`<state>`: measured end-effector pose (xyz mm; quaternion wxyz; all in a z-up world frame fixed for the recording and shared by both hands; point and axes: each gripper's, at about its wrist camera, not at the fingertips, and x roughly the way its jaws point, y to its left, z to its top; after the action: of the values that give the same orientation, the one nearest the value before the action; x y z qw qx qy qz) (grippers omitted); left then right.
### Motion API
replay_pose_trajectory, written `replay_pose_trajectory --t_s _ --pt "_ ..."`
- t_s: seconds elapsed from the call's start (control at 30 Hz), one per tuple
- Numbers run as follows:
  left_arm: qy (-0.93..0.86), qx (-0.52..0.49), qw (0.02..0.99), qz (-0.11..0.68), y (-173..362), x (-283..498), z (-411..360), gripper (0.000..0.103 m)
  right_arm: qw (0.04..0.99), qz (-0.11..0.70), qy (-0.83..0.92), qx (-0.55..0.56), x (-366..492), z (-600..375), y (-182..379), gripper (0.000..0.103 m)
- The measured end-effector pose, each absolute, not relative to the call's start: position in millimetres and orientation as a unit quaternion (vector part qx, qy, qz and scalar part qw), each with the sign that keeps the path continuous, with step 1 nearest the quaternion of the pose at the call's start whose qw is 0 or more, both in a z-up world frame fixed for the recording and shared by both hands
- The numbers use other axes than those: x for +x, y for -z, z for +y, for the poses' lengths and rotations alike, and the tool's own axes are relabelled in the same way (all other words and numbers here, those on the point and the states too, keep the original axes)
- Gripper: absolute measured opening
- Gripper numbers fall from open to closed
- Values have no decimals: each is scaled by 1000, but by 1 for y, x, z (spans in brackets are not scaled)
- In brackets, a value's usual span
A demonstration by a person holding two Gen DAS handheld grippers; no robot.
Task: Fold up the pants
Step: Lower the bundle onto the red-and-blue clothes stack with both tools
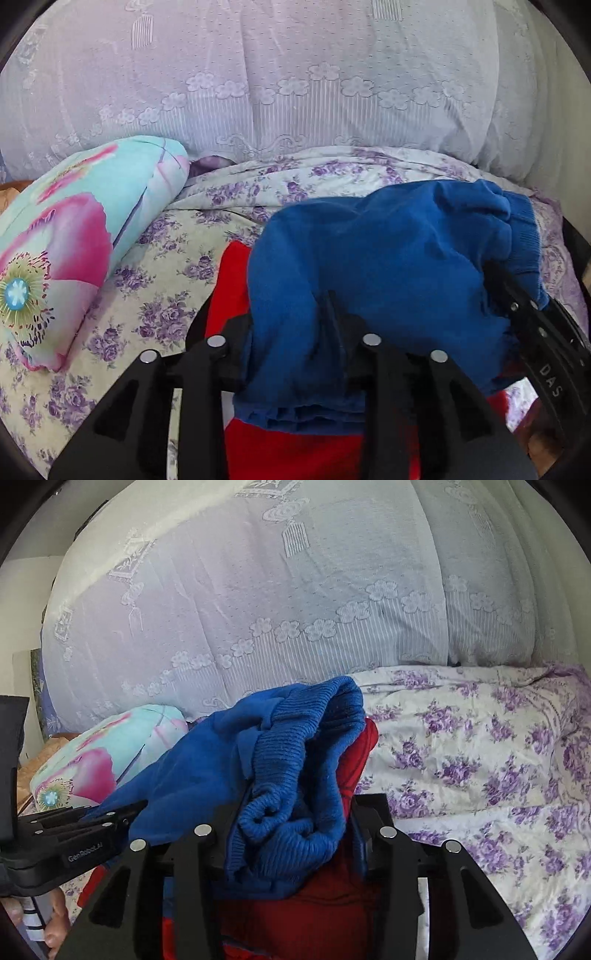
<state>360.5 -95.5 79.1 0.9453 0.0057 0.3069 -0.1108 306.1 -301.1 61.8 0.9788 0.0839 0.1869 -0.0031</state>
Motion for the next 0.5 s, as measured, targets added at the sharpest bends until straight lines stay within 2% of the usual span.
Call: replay_pose_trajectory --t_s 0.17,0.23,0.3,0.33,0.37,0.5 --pt "109 1 956 273 -74 354 -96 34 978 180 -13 102 308 -310 -50 61" --pt "107 -33 958 264 -71 354 -85 45 977 183 -23 105 307 -312 -51 66" --pt "86 -56 962 252 -71 352 -73 75 980 166 -17 104 301 -311 -54 74" --pt "85 -66 963 247 -72 351 -65 80 983 152 -12 103 296 -310 -57 79" --pt "93 -82 962 244 -74 350 -57 85 985 139 -5 101 290 -310 -61 80" --pt "110 -111 955 251 -84 346 -38 83 992 82 22 97 263 -308 -85 80"
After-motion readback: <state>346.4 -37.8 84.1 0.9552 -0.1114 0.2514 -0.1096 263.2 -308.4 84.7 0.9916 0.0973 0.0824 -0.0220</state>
